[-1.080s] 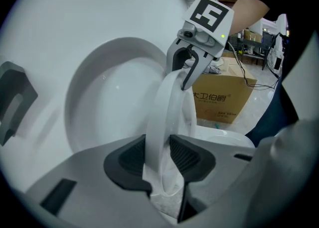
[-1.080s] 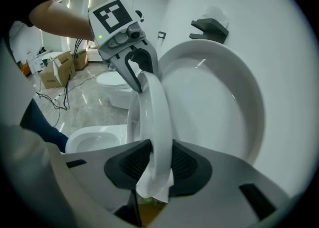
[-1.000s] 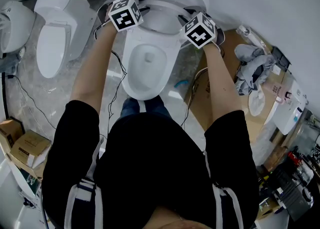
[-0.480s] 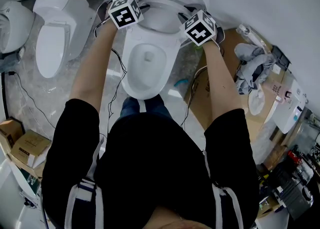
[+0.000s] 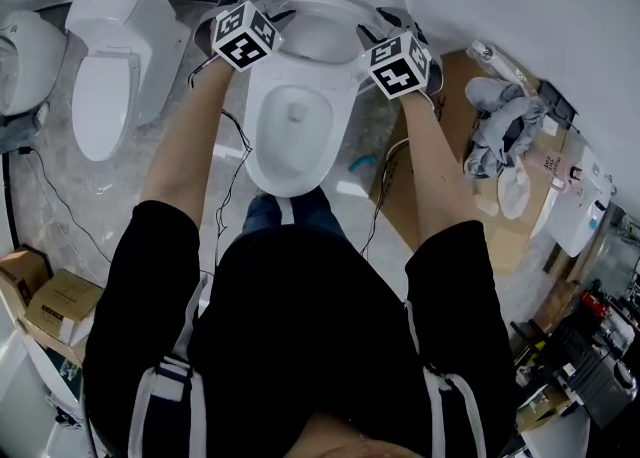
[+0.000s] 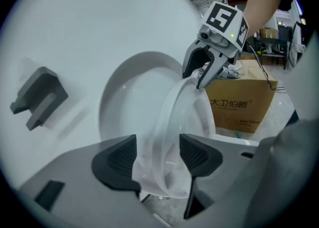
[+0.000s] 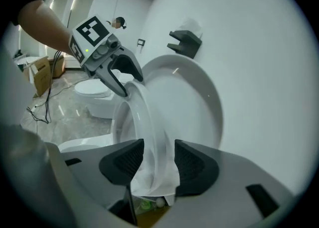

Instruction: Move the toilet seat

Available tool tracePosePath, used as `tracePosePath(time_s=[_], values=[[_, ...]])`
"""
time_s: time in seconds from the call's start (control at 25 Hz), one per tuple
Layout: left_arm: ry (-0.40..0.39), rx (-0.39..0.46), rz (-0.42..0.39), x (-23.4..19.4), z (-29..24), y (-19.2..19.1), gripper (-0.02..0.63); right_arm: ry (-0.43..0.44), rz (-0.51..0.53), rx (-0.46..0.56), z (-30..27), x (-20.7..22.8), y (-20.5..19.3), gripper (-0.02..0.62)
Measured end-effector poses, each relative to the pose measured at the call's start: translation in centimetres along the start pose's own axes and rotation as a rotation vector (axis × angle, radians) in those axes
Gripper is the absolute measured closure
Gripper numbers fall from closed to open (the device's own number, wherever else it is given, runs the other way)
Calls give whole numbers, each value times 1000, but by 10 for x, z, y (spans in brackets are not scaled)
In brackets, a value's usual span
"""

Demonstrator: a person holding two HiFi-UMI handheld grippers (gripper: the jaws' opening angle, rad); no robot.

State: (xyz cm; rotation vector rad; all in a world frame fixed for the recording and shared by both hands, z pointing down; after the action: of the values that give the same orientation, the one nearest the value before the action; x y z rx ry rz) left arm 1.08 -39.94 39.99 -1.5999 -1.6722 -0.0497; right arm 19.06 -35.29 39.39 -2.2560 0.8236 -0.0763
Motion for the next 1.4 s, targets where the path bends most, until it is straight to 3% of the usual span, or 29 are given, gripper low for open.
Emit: tracePosePath(time_s=[0.08, 0.2, 0.32, 0.36, 0.48, 0.76, 1.04, 1.4], values=[[86, 21, 8, -2, 13, 4, 338, -61, -10, 56, 14, -2, 5, 383], [227, 77, 107, -3, 41, 9, 359, -133, -35, 144, 38, -12, 13, 397], [326, 167, 231, 1, 75, 16, 552, -202, -91, 242, 67, -26, 21, 494], [341, 196, 260, 4, 86, 19, 570, -217, -129, 275, 77, -32, 23, 519], [356, 270, 302, 19, 119, 31, 597, -230, -274, 363, 108, -53, 25, 561], [368, 400, 344, 74, 212, 63, 598, -297, -514, 545, 198, -119, 15, 571], [385, 467, 359, 130, 300, 81, 598, -355, -579, 647, 279, -191, -8, 572], [431, 519, 384, 186, 363, 106, 598, -405, -602, 700, 345, -248, -52, 572]])
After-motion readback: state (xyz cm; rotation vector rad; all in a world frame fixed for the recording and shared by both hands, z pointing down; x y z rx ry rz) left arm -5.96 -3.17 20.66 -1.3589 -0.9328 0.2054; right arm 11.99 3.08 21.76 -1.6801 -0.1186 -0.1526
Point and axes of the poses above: the fingertips, and each gripper's own axes: z backward along the fingers, x to its right, y out of its top, the point moved 5 cm from there along z, backward along the fingers, and after that the axes turned 15 degrees about -z, right-handed, at the moved point
